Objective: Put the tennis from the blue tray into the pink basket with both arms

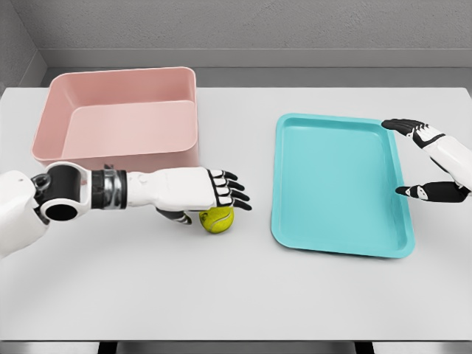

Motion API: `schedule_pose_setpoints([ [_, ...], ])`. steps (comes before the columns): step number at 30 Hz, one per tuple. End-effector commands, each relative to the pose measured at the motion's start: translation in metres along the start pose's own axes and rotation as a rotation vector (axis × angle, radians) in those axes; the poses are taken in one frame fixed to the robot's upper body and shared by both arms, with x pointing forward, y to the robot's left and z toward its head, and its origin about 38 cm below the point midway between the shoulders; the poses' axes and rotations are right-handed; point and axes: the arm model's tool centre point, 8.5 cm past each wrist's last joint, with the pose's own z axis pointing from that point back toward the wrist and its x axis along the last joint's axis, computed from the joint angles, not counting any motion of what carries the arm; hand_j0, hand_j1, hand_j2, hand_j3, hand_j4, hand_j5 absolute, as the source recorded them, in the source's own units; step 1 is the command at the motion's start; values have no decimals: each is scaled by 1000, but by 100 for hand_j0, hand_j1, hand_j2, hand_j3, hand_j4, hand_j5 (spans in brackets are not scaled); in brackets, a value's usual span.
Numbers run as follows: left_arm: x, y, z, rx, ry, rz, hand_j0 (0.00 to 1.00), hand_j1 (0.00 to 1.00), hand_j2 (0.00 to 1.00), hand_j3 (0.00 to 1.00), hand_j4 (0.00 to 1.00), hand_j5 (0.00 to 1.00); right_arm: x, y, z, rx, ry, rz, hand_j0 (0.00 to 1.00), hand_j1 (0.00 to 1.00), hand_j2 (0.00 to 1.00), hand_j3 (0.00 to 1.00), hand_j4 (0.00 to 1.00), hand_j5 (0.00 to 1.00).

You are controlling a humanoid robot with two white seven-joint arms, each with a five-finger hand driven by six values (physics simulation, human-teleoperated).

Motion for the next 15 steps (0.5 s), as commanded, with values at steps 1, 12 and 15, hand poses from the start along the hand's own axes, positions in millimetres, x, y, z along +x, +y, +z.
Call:
schedule_pose_setpoints([
  [1, -1, 0, -2, 5, 1, 10, 100, 100, 100, 100, 100, 100, 0, -1, 0, -4, -1, -6, 100, 100, 100, 100, 100, 100],
  [12, 0, -7, -11, -15, -11, 26, 100, 100, 100, 100, 100, 100, -1, 1, 2, -1, 4, -10, 100, 100, 100, 100, 100, 100],
  [15, 1, -9, -12, -20, -15, 26, 97, 97, 97, 97, 97, 97, -1, 1, 2, -1, 4, -10, 100, 100, 100, 100, 100, 100],
])
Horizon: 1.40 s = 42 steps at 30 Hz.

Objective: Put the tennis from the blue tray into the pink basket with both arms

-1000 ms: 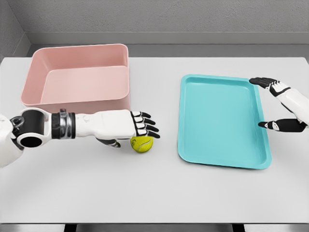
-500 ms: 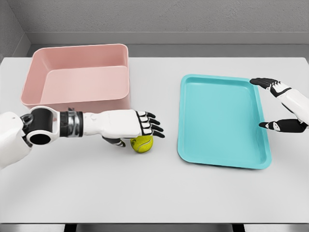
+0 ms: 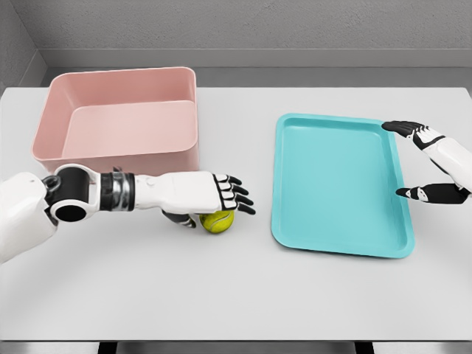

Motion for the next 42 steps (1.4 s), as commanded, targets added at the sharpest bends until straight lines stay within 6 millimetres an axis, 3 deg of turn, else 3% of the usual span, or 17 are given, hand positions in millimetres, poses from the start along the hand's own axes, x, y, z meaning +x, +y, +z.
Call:
schedule_pose_setpoints([
  [1, 0, -1, -1, -12, -2, 6, 94, 94, 94, 94, 94, 94, 0, -1, 0, -6, -1, -5, 100, 100, 100, 100, 100, 100],
  [8, 3, -6, -4, -29, -12, 13, 87, 87, 87, 87, 87, 87, -1, -2, 3, -11, 6, -3, 100, 100, 100, 100, 100, 100],
  [18, 1, -11, -2, -84, -9, 17, 58, 58, 58, 58, 58, 58, -1, -2, 3, -12, 6, -5, 100, 100, 100, 100, 100, 100],
  [28, -4, 7, 3, -68, -2, -12, 58, 58, 58, 58, 58, 58, 0, -3, 4, -12, 3, -2, 100, 100, 100, 100, 100, 100],
  [42, -14, 62, 30, -17, 24, -94, 59, 59, 59, 59, 59, 59, 2, -2, 4, -13, 0, -3, 100, 100, 100, 100, 100, 100],
])
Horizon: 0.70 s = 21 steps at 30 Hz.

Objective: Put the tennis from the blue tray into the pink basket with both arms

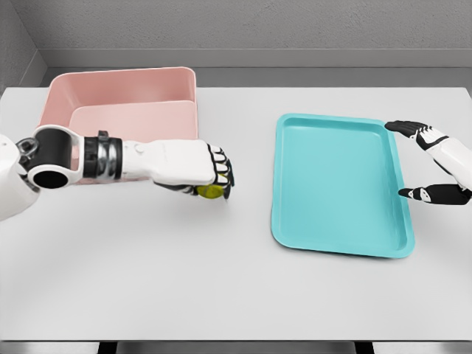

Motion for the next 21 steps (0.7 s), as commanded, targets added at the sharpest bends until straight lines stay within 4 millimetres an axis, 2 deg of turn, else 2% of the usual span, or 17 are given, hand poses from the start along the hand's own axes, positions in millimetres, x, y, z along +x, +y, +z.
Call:
schedule_pose_setpoints([
  [1, -2, 0, 7, 5, 10, 15, 59, 59, 59, 59, 59, 59, 0, -1, 0, -5, -2, -5, 100, 100, 100, 100, 100, 100],
  [9, -14, 17, 21, 10, 48, -16, 58, 58, 58, 58, 58, 58, -1, -1, 0, -3, 1, -6, 100, 100, 100, 100, 100, 100],
  [12, -23, 24, 38, -1, 89, -35, 58, 58, 58, 58, 58, 58, -1, -1, 0, -3, 1, -6, 100, 100, 100, 100, 100, 100],
  [17, -52, 38, 94, 21, 237, -31, 58, 58, 58, 58, 58, 58, -1, 0, 1, -3, 2, -7, 100, 100, 100, 100, 100, 100],
  [19, -77, 34, 124, 28, 339, 21, 58, 58, 58, 58, 58, 58, -1, -1, 0, -3, 1, -6, 100, 100, 100, 100, 100, 100],
  [21, -98, 28, 146, 35, 421, 65, 59, 59, 59, 59, 59, 59, -1, -1, 0, -3, 1, -6, 100, 100, 100, 100, 100, 100],
])
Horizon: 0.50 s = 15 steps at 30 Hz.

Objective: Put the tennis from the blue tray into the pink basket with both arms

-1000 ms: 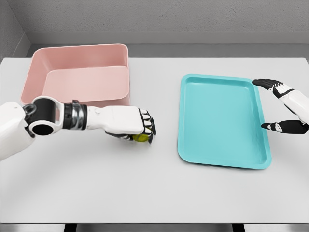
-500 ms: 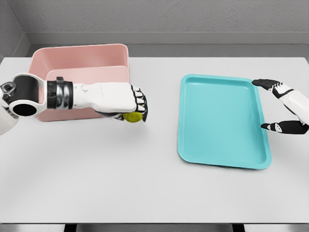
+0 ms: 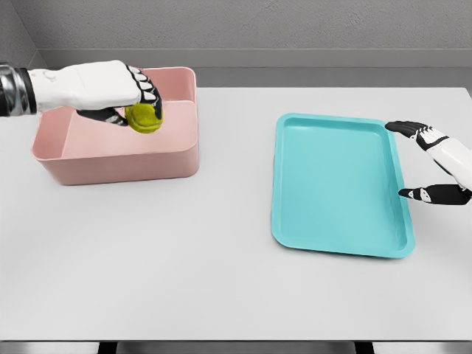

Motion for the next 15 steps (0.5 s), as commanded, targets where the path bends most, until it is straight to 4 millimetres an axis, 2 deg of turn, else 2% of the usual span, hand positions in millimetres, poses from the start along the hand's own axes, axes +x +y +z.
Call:
schedule_pose_setpoints([
  [1, -32, -8, 23, 8, 105, 65, 59, 59, 59, 59, 59, 59, 0, -1, 0, -5, -2, -6, 100, 100, 100, 100, 100, 100],
  [2, -34, -8, 24, 12, 112, 71, 71, 71, 71, 71, 71, 71, 0, -1, 0, -6, -3, -5, 100, 100, 100, 100, 100, 100],
  [3, -32, -8, 22, 18, 103, 70, 100, 100, 100, 100, 100, 100, 0, -1, 0, -6, -3, -6, 100, 100, 100, 100, 100, 100],
  [11, -25, -13, 19, 9, 83, 75, 100, 100, 100, 100, 100, 100, 0, -1, 0, -5, -1, -6, 100, 100, 100, 100, 100, 100],
  [15, -27, -27, 40, -12, 107, 110, 100, 100, 100, 100, 100, 100, -1, 0, 0, -4, 1, -8, 100, 100, 100, 100, 100, 100],
])
